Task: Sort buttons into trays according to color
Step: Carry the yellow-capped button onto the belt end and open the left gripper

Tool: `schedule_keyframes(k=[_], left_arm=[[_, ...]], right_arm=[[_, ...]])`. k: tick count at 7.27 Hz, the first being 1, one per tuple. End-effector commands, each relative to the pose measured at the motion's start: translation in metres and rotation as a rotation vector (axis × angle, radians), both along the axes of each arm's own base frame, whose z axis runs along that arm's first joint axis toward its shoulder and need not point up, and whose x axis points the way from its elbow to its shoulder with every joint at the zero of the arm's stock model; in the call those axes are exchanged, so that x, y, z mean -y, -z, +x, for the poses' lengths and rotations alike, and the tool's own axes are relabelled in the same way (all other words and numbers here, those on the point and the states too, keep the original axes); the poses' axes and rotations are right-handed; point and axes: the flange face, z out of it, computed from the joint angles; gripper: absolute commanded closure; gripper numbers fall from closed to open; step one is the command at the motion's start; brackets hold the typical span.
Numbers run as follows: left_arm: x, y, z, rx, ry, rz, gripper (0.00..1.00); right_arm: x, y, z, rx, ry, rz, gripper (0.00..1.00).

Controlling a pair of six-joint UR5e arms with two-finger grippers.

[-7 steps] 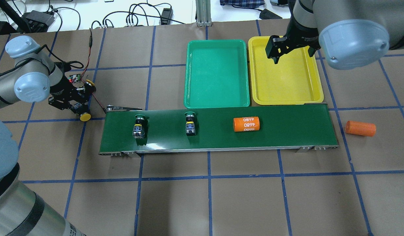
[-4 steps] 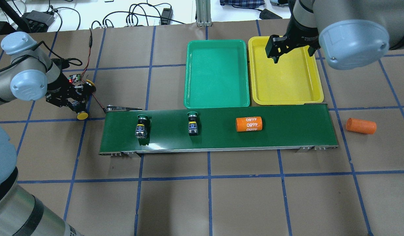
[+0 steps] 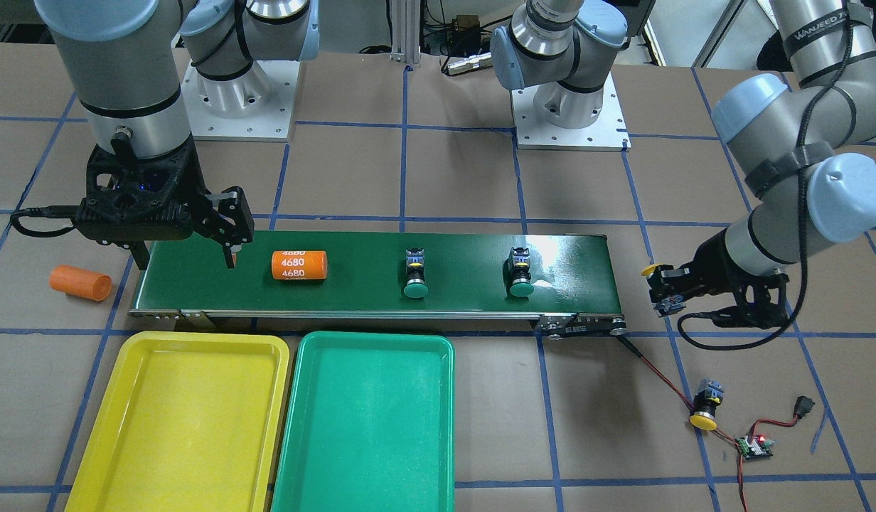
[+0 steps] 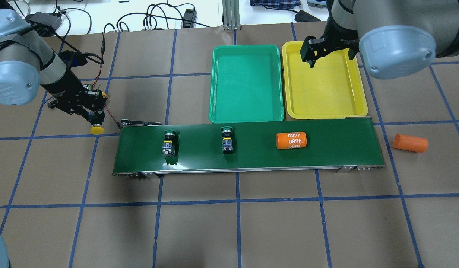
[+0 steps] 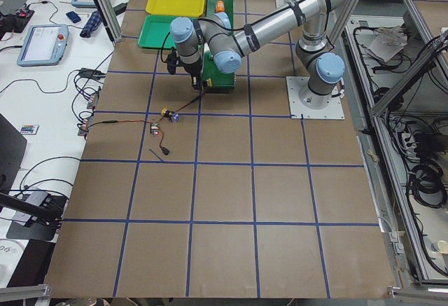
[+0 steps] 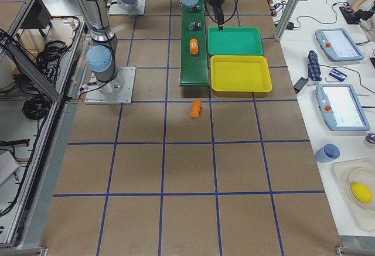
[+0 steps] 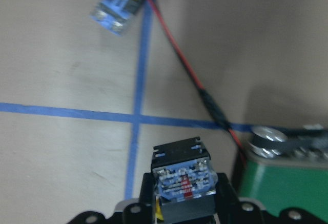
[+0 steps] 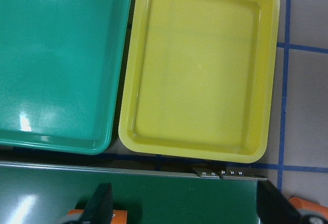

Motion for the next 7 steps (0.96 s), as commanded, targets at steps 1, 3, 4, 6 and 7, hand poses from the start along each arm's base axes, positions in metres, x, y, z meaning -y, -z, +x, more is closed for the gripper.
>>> schedule_keyframes(k=[1,3,4,6,7], left_arm=[[-0.016,0.004,-0.050,-0.015,0.141,0.008,1.00],[-0.037,0.034,-0.055,-0.048,0.234,0.055,1.00],[-0.038,0.039,-0.056,-0.048,0.234,0.047,1.00],[-0.037,0.044,-0.056,-0.049,0.230,0.045,0.78],[-0.037,0.051,-0.057,-0.058,0.208,0.061,0.01]], right_arm=[[0.001,0.000,0.000,0.001,0.000,-0.004,0.00],[0.001,0.001,0.000,-0.001,0.000,-0.003,0.00],[0.001,0.001,0.000,-0.001,0.000,-0.003,0.00],[0.001,0.002,0.000,-0.003,0.001,-0.001,0.00],[0.001,0.001,0.000,-0.001,0.000,-0.003,0.00]])
